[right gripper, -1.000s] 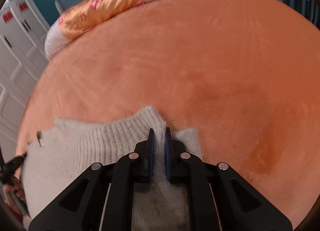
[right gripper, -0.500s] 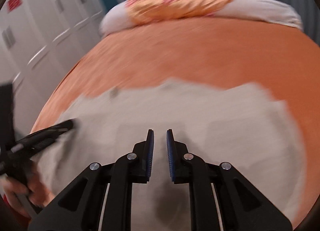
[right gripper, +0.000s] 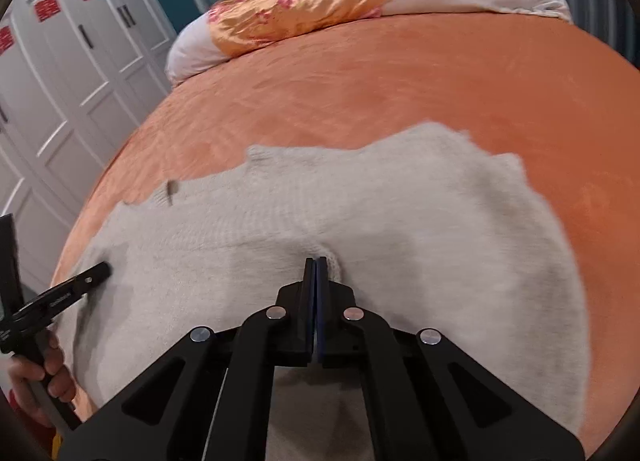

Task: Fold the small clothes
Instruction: 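Open both tools, release the hem and move them toward the collar, then grasp the ribbed collar edge with both tools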

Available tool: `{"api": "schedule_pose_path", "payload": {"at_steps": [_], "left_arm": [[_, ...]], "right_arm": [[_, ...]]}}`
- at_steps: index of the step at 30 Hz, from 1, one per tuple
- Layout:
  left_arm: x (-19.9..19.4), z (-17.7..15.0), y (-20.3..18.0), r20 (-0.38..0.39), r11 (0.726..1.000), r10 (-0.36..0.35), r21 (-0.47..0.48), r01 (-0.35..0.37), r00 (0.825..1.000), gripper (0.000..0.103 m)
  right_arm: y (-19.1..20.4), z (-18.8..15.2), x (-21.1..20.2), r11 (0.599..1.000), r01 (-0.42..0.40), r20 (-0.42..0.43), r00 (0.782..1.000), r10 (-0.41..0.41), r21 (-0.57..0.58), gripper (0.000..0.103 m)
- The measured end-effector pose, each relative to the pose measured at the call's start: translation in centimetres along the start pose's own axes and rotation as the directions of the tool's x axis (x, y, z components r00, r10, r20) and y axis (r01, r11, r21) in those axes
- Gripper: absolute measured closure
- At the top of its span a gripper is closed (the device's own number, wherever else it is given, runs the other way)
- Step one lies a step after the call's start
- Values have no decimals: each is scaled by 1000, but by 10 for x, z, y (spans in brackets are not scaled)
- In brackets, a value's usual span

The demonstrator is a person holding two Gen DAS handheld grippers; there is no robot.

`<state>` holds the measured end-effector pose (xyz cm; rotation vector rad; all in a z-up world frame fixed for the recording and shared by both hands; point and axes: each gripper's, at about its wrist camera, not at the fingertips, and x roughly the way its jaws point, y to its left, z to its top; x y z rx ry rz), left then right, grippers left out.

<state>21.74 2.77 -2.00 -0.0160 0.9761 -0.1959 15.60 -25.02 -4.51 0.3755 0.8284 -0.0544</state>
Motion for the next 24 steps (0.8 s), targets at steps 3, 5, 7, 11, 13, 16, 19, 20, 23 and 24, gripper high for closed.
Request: {"api": "schedule_pose_path", "payload": {"at_steps": [3, 5, 7, 11, 13, 16, 19, 20, 23, 24], "left_arm": [[-10, 5, 1, 19, 999, 28, -20, -27, 999, 88], [-12, 12, 3, 37, 998, 51, -25, -50, 998, 78], [-9, 19, 7, 41, 996, 88, -30, -87, 995, 76], [13, 25, 18, 1, 992, 113, -51, -113, 994, 76], [24, 22, 20, -6, 991, 119, -52, -119, 993, 75], [28, 17, 14, 28, 988, 152, -22, -151, 988, 73], [33, 12, 5, 63, 980, 199, 12, -200, 978, 73], [33, 11, 3, 70, 977, 210, 20, -212, 975, 73], [36, 9, -1, 90, 971, 233, 33, -237, 968, 72], [36, 8, -1, 96, 970, 235, 35, -239, 967, 72]], "right_arm": [[24, 7, -8, 999, 34, 15, 999, -33, -40, 97], [42, 13, -8, 998, -6, 22, 1000, 7, -67, 97], [54, 23, 1, 996, -49, 15, 999, 50, -80, 97], [88, 31, 27, 986, -93, -18, 996, 91, -138, 97], [98, 28, 48, 984, -107, -63, 993, 99, -142, 97], [99, 15, 71, 982, -91, -78, 994, 79, -165, 100], [94, 15, 74, 985, -111, -76, 992, 102, -135, 100], [93, 16, 77, 985, -116, -78, 991, 107, -130, 100], [92, 15, 78, 984, -118, -68, 992, 110, -133, 100], [92, 14, 78, 984, -112, -60, 993, 104, -139, 100]]}}
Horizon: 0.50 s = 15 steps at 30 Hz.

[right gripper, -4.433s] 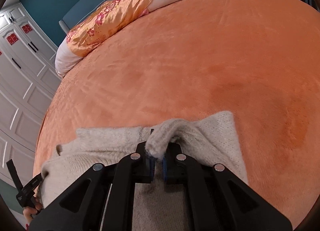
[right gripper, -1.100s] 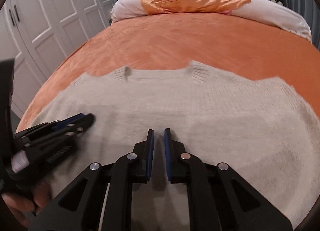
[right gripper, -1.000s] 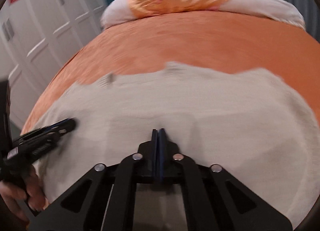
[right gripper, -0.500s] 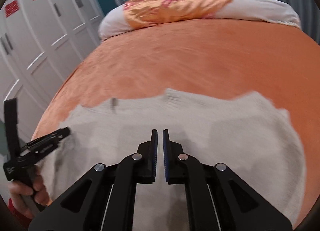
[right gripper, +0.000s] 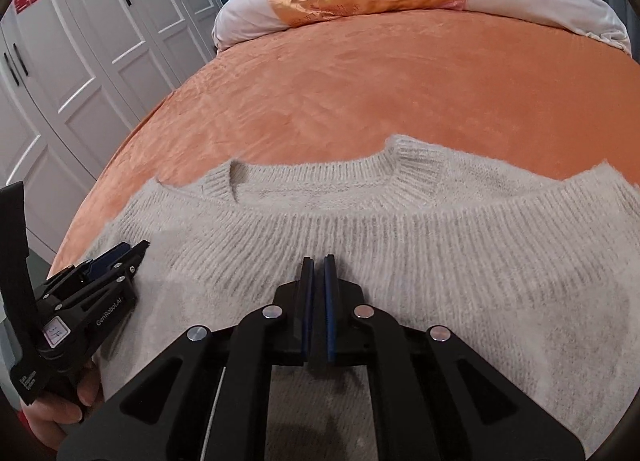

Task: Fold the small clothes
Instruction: 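Grasp the ribbed collar edge with both tools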

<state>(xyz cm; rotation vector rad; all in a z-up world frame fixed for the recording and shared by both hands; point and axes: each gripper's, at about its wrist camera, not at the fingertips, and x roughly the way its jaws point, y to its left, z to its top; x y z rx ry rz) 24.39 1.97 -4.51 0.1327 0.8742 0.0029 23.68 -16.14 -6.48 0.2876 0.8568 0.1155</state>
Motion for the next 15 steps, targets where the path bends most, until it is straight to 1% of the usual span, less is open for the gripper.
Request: {"api": "schedule_pose_path", "payload": {"at_steps": [5, 11, 15], "left_arm": [[1, -2, 2, 13, 1000, -6, -5, 6, 1000, 72], [2, -4, -3, 27, 1000, 20, 14, -21, 999, 72], [2, -4, -3, 28, 1000, 20, 14, -20, 999, 72]], "right_arm": [[4, -5, 0, 1000, 17, 22, 1000, -16, -13, 100], [2, -4, 1, 1000, 12, 25, 1000, -12, -8, 100], [2, -4, 0, 1000, 19, 25, 1000, -19, -12, 100]]}}
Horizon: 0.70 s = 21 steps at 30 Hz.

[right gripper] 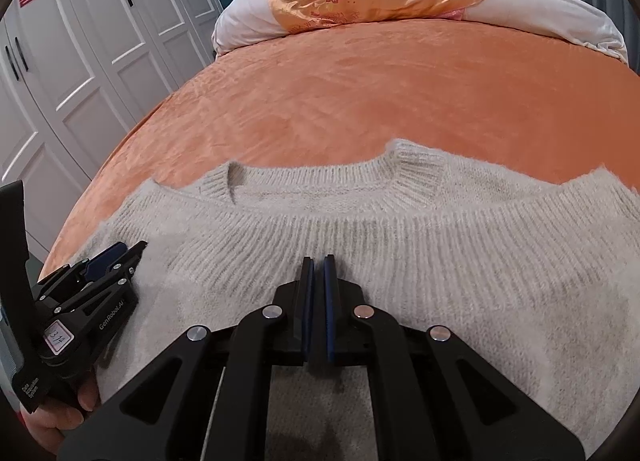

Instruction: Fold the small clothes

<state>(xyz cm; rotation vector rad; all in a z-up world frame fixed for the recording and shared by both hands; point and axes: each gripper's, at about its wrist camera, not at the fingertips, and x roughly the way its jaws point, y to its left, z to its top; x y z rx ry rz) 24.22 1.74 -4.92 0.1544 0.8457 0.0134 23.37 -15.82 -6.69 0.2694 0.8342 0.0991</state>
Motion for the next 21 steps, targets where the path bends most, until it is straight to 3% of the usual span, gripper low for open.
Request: {"api": "schedule_pose_path", "payload": {"at_steps": [3, 5, 8, 12, 16, 21], "left_arm": [[-1, 0, 0, -2, 1000, -6, -4, 6, 1000, 72], [-9, 3, 9, -14, 998, -54, -29, 54, 998, 69], [-35, 0, 41, -27, 989, -100, -116, 97, 995, 43], [-73, -16, 89, -13, 975, -81, -210, 76, 997, 24], [-67, -37, 123, -106, 958, -87, -282, 54, 991, 23], [-46, -67, 148, -181, 895, -194, -435, 99, 964, 23]], "right_arm": [[4, 3, -2, 1000, 25, -13, 1000, -25, -8, 100], [14, 8, -13, 997, 74, -26, 997, -75, -21, 98], [34, 8, -40, 998, 53, -42, 998, -55, -39, 93], [61, -8, -50, 995, 27, -118, 992, -38, -100, 90], [68, -25, -31, 992, 47, -186, 980, -69, -116, 90], [68, -26, -24, 992, 71, -189, 978, -90, -107, 90]]}}
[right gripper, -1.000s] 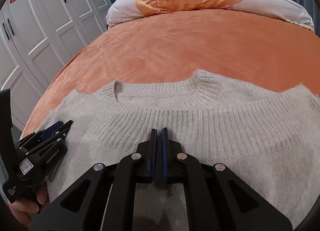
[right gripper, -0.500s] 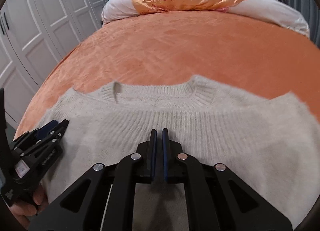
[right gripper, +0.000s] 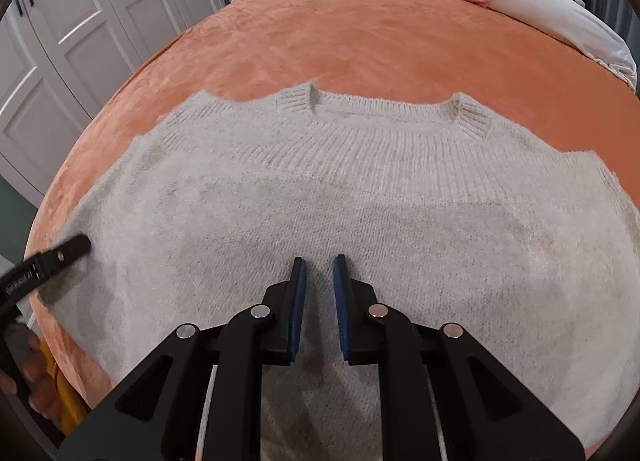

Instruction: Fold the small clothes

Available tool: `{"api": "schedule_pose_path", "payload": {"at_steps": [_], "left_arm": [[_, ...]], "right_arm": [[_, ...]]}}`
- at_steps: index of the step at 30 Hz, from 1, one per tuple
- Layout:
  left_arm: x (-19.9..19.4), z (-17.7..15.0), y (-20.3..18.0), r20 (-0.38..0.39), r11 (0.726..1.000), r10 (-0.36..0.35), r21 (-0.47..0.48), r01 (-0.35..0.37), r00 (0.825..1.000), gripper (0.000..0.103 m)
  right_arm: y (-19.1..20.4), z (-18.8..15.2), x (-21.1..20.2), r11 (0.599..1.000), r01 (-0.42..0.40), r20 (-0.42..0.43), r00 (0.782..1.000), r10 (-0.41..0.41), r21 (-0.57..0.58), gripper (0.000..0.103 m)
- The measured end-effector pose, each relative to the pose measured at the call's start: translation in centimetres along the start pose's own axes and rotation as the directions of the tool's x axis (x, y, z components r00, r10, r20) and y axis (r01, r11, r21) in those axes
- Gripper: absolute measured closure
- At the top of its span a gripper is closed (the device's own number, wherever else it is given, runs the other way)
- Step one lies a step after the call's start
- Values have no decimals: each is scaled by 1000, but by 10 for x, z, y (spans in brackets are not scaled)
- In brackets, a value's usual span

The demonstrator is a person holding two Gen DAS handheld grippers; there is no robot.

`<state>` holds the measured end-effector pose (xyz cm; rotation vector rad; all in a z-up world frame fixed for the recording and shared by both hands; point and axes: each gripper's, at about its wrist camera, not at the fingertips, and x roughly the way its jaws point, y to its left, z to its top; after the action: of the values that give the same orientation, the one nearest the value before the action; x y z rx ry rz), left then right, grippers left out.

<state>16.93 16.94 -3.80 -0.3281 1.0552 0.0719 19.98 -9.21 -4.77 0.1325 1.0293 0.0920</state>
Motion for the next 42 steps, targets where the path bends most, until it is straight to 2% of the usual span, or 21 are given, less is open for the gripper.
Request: {"api": "schedule_pose_path", "payload": {"at_steps": [1, 4, 6, 7, 8, 9, 10, 12, 14, 17, 21, 22, 23, 25, 27, 32, 36, 39, 42], "left_arm": [[3, -3, 2, -1, 1000, -13, -16, 13, 1000, 23], [5, -5, -8, 10, 1000, 6, 23, -6, 1000, 22], [7, -3, -16, -2, 999, -12, 38, 12, 1000, 24], [7, -2, -19, -7, 999, -28, 45, 28, 1000, 30], [8, -2, -22, -20, 997, -57, 55, 58, 998, 50], [9, -1, -26, -37, 994, -86, 60, 88, 996, 63], [9, 1, -30, -44, 994, -87, 59, 89, 995, 64], [5, 4, -37, -36, 993, -91, 67, 93, 995, 85], [-2, 8, -42, -25, 992, -111, 58, 112, 994, 90], [-17, 13, -52, -4, 985, -165, 51, 165, 986, 92], [-45, 16, -82, 34, 968, -234, 102, 230, 972, 93], [-56, 15, -96, 44, 960, -256, 128, 249, 966, 93], [-63, 15, -109, 51, 953, -270, 153, 260, 961, 93], [-81, 11, -138, 68, 933, -305, 221, 284, 950, 93], [-94, 7, -168, 61, 904, -357, 276, 328, 932, 93], [-101, -19, -252, 5, 823, -437, 406, 398, 899, 93], [-82, -51, -308, -84, 777, -456, 448, 442, 886, 93], [-63, -77, -337, -136, 756, -432, 484, 440, 892, 93], [-34, -109, -365, -207, 741, -373, 521, 424, 905, 93]], "right_arm": [[0, 1, 1, 1000, -1, -6, 1000, 1, 2, 90], [2, 2, 3, 1000, 3, -16, 1000, -3, 1, 90], [4, 3, 4, 1000, 12, -18, 1000, -12, -3, 90], [5, 3, 5, 1000, 17, -17, 1000, -17, -6, 89], [7, 3, 5, 1000, 21, -16, 1000, -21, -8, 89], [8, 2, 5, 1000, 26, -14, 1000, -26, -11, 89], [9, 3, 6, 1000, 28, -13, 1000, -28, -12, 89], [9, 3, 7, 999, 31, -10, 999, -31, -12, 89], [9, 2, 7, 1000, 29, -9, 1000, -29, -11, 89], [9, 1, 7, 1000, 17, -8, 1000, -17, -6, 89], [1, 2, 1, 1000, -24, -8, 1000, 24, 2, 89], [-4, 3, -5, 999, -42, -3, 999, 42, 9, 88], [-10, 3, -12, 997, -67, 6, 998, 67, 31, 80], [-33, -5, -37, 985, -132, 67, 990, 125, 111, 66], [-56, -16, -55, 978, -144, 101, 986, 129, 154, 65], [-122, -63, -90, 960, -88, 114, 992, 60, 264, 65], [-158, -99, -110, 948, -28, 102, 995, -5, 318, 65], [-180, -123, -122, 938, 4, 94, 995, -39, 346, 65], [-197, -140, -131, 927, 6, 99, 994, -46, 374, 65]]}}
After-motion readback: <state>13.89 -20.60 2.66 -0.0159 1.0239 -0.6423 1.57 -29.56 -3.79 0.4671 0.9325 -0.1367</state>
